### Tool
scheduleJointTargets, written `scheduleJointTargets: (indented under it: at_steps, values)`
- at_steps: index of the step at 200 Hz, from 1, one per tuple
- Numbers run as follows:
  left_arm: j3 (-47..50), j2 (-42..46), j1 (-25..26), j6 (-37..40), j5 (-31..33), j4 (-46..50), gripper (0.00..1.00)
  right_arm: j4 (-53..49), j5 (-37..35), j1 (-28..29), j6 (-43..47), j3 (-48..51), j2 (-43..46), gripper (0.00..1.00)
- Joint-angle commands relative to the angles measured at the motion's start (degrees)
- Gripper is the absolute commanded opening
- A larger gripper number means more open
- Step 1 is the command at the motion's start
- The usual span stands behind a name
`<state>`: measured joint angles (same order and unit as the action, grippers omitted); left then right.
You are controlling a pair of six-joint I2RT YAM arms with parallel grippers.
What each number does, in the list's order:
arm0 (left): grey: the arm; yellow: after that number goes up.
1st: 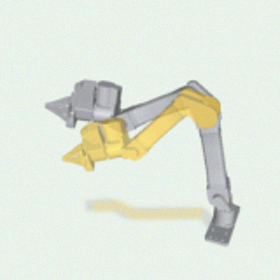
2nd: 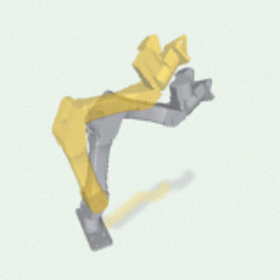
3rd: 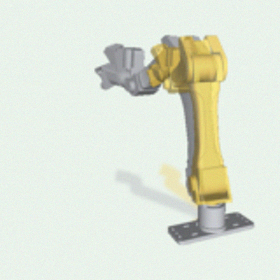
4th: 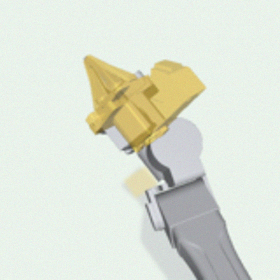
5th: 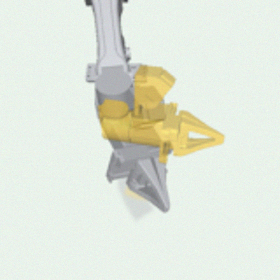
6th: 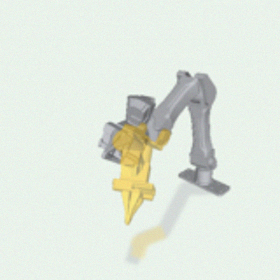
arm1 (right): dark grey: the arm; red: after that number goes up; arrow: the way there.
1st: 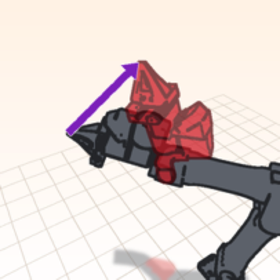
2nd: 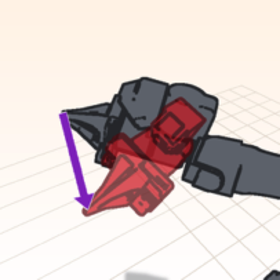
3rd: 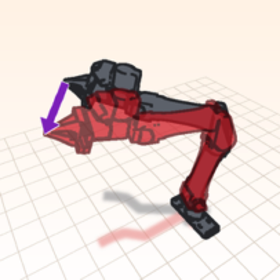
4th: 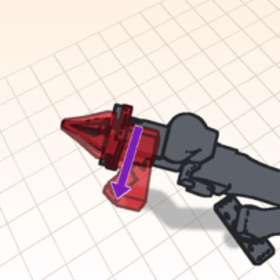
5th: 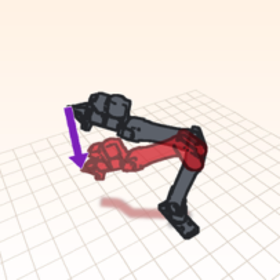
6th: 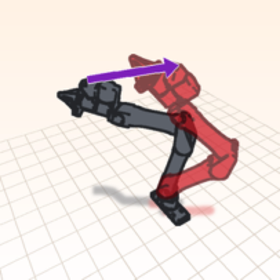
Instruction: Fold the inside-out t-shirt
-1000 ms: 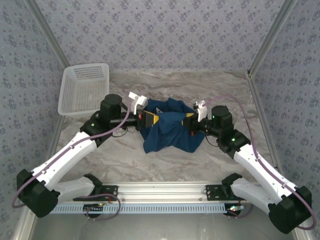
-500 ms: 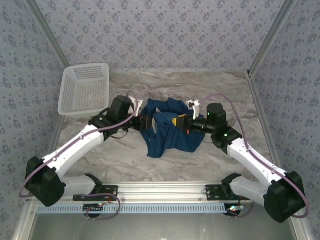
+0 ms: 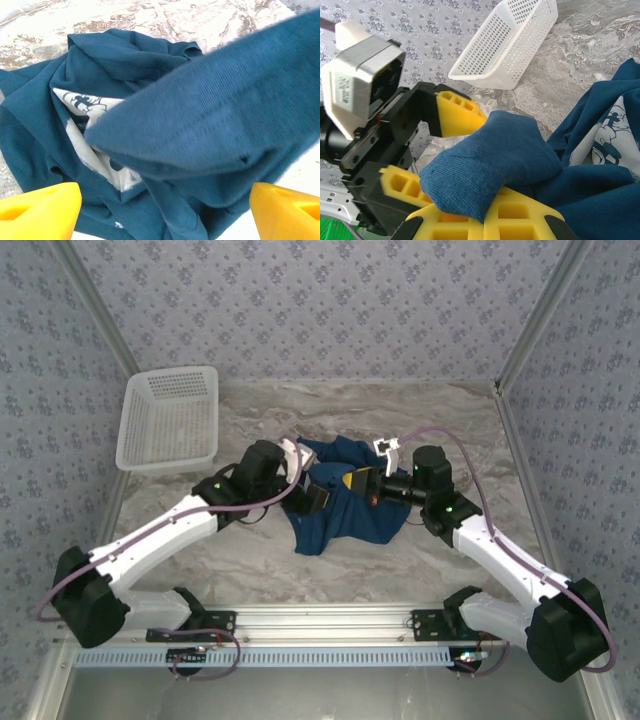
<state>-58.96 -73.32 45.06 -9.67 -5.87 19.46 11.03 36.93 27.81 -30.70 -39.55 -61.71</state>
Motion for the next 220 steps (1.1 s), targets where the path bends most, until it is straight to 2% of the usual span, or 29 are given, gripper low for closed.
scheduleJointTargets:
  at_steps: [1, 26, 49, 73, 91, 117, 136, 148, 161, 180, 192, 207, 220]
  values:
    - [-3.8, -2.3, 0.4, 3.7, 2.4, -2.2, 0.87, 0.6, 1.5, 0.4, 0.1, -0.4, 0.4, 0.0]
    - [-6.4, -5.4, 0.1, 4.0, 3.3, -2.3, 0.79, -0.7, 1.4, 0.5, 1.1, -0.3, 1.4, 0.0]
    - [-7.8, -6.8, -0.9, 3.1, 1.0, -3.8, 0.56, -4.6, 1.6, 0.4, 3.2, -0.4, 2.5, 0.0]
    - [-8.5, -7.3, -2.4, 1.6, -4.8, -4.8, 0.33, -6.9, 0.6, 0.0, 4.5, -0.4, 4.0, 0.0]
    - [-8.8, -6.8, -4.0, -0.5, -12.4, -4.8, 0.14, -9.8, -1.8, -0.2, 6.2, -1.0, 4.8, 0.0]
    - [-8.0, -4.8, -5.9, -5.4, -22.8, -4.4, 0.0, -12.9, -7.6, -0.2, 9.1, -2.3, 5.6, 0.0]
    - [-6.2, -3.1, -7.2, -10.0, -31.0, -5.4, 0.0, -14.6, -9.0, -0.1, 11.3, -2.4, 6.0, 0.0]
    - [-4.9, -2.0, -7.6, -12.5, -33.0, -6.2, 0.0, -15.0, -8.3, -0.2, 11.8, -2.4, 5.9, 0.0]
    - [-4.2, -1.0, -7.7, -12.9, -31.6, -5.0, 0.0, -14.1, -7.3, -0.2, 12.0, -2.3, 6.0, 0.0]
    - [-4.3, -0.4, -6.9, -11.0, -21.9, -1.1, 0.0, -12.0, -5.1, -0.2, 10.0, -1.9, 5.8, 0.0]
    - [-3.8, -0.4, -5.9, -9.6, -19.0, -0.8, 0.0, -9.5, -4.1, -0.2, 8.1, -1.2, 5.9, 0.0]
    - [-2.5, -0.2, -5.8, -10.3, -20.4, -2.7, 0.0, -8.8, -3.8, -0.2, 7.7, -1.1, 5.9, 0.0]
    - [-1.0, 0.8, -6.1, -11.5, -26.0, -6.3, 0.0, -10.9, -5.7, -0.4, 7.4, -1.5, 6.0, 0.0]
